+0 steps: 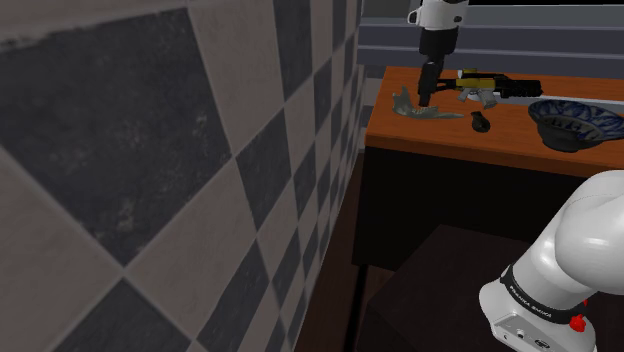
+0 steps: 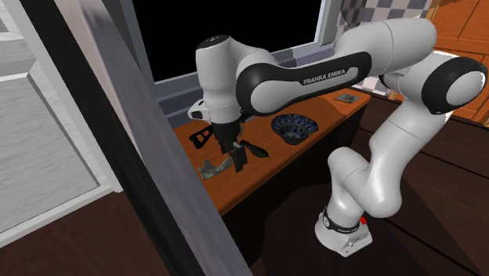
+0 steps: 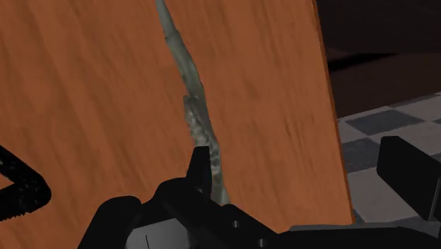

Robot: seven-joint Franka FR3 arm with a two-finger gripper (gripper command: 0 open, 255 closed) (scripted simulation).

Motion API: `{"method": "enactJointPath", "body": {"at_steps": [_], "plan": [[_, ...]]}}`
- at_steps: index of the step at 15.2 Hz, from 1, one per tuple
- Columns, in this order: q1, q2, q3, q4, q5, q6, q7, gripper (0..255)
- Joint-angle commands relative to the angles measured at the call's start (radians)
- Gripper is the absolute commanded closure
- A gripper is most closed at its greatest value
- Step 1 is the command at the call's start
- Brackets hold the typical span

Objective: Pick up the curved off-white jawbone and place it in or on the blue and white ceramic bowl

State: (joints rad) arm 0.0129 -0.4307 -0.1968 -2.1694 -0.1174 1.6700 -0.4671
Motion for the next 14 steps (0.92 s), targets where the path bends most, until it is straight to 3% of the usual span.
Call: {"method": "enactJointPath", "body": {"at_steps": [1, 4, 11, 14], "plan": [[0.004, 0.074, -0.031, 0.053, -0.021, 0.004, -0.093, 0], [0.005, 0.162, -0.062, 0.107, -0.039, 0.019, -0.196, 0], [-0.001, 0.158, -0.071, 0.002, -0.047, 0.12, -0.193, 0], [-0.001, 0.158, -0.071, 0.002, -0.047, 0.12, -0.193, 0]]}}
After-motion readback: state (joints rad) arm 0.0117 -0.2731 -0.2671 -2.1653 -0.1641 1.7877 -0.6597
